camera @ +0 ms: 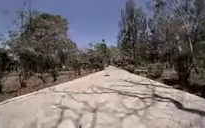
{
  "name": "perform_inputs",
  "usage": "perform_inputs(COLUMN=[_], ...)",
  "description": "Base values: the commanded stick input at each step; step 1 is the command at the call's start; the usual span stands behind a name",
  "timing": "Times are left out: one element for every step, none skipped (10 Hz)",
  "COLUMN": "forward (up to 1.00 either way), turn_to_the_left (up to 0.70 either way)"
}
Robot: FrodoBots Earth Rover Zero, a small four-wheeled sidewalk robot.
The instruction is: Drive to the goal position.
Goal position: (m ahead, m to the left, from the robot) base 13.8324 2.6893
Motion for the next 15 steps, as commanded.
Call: perform_inputs(forward=[1.0, 1.0, 1.0, 1.0, 1.0, 1.0, 1.0, 1.0, 1.0, 1.0, 1.0, 1.0, 1.0, 1.0, 1.0], turn_to_the_left=[0.0, 0.0, 0.0, 0.0, 0.0, 0.0, 0.0, 0.0, 0.0, 0.0, 0.0, 0.0, 0.0, 0.0, 0.0])
